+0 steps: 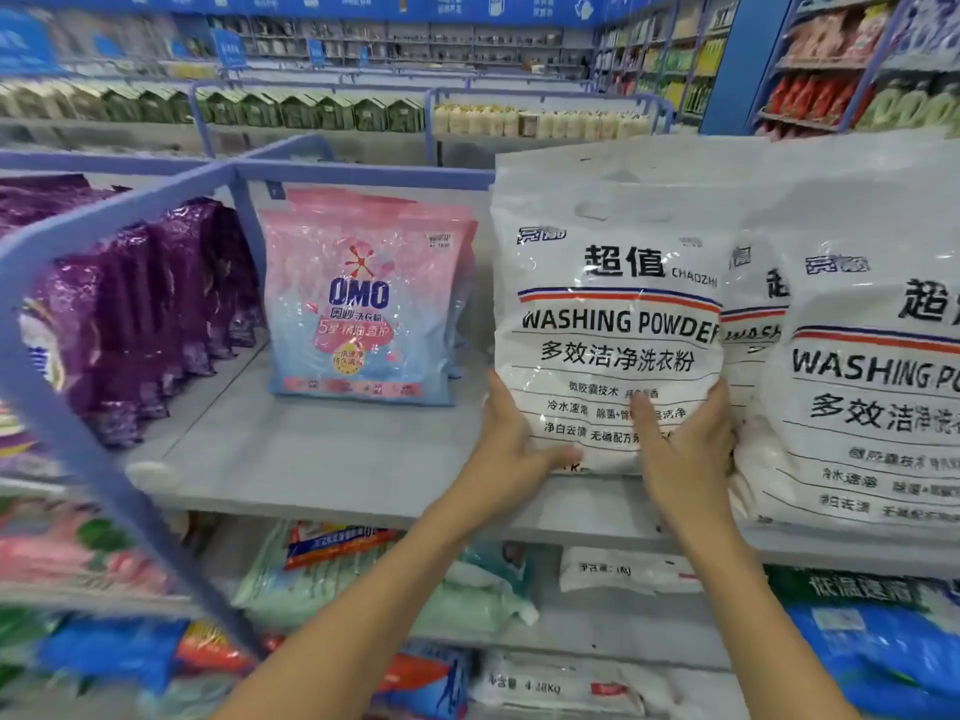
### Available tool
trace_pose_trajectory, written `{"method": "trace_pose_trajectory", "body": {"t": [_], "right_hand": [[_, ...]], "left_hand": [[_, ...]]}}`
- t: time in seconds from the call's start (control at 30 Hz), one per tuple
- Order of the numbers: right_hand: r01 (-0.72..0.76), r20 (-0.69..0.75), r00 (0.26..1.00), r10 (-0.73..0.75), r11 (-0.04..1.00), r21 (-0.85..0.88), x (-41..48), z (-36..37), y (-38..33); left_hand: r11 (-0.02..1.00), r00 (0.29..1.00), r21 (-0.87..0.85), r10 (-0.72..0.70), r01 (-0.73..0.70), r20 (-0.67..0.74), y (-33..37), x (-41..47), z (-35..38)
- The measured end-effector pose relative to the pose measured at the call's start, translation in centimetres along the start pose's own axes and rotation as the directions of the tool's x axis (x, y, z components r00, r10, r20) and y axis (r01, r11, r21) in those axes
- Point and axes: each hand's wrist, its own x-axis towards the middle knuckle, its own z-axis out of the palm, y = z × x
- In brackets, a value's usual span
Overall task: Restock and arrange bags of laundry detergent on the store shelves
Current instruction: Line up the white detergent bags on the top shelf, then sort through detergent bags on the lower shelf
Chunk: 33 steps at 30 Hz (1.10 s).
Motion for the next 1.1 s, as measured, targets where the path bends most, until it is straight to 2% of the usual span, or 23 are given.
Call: {"method": "trace_pose_trajectory", "body": {"t": [0.1, 0.2, 0.3, 0.4, 0.57, 0.67, 0.73, 0.83, 0.97, 1.1], "right_hand": [[0.019, 0.002, 1.0, -0.019, 0.999, -0.038, -1.7, -0.2, 0.6], [0.06, 0.02, 0.998, -0.057, 0.985, -0.163, -4.0, -0.9, 0.4], [0.098, 0.061, 0.994, -0.086, 0.964, -0.248, -6.3, -1.5, 0.1], [0.114, 0.155, 0.986, -0.066, 0.939, -0.325, -8.5, -2.0, 0.3], [0.21, 0.269, 0.958, -0.102, 0.886, -0.412, -14.1, -2.7, 0.9], [0.225, 0.282, 0.954, -0.105, 0.873, -0.433, -18.5, -1.8, 1.3], [0.224, 0.31, 0.947, -0.081, 0.86, -0.459, -21.3, -0.9, 1.6], [0.235, 0.37, 0.928, -0.04, 0.834, -0.5, -25.1, 0.3, 1.9], [0.228, 0.441, 0.897, 0.033, 0.82, -0.525, -28.4, 2.0, 2.7], [0.225, 0.495, 0.866, 0.072, 0.827, -0.515, -29.5, 4.0, 4.0]], "left_hand": [[0.993, 0.999, 0.11, 0.036, -0.038, 0.017, 0.4, -0.7, -0.9], [0.958, 1.0, 0.286, -0.006, -0.001, 0.024, 0.4, -2.3, -1.9], [0.854, 0.999, 0.519, 0.013, -0.036, 0.047, 0.1, -4.8, -3.2], [0.77, 0.995, 0.632, 0.039, -0.089, 0.093, 0.8, -8.6, -5.2], [0.644, 0.992, 0.754, 0.06, -0.127, 0.115, -1.2, -16.2, -9.4], [0.57, 0.989, 0.808, 0.103, -0.147, 0.107, -4.0, -20.4, -11.3], [0.545, 0.991, 0.828, 0.046, -0.133, 0.13, -5.6, -23.0, -12.2], [0.53, 0.987, 0.844, -0.067, -0.088, 0.145, -7.8, -26.2, -13.4], [0.521, 0.987, 0.854, -0.13, -0.011, 0.092, -10.0, -28.8, -14.1], [0.555, 0.986, 0.83, -0.162, 0.058, 0.039, -12.1, -29.5, -13.9]]}}
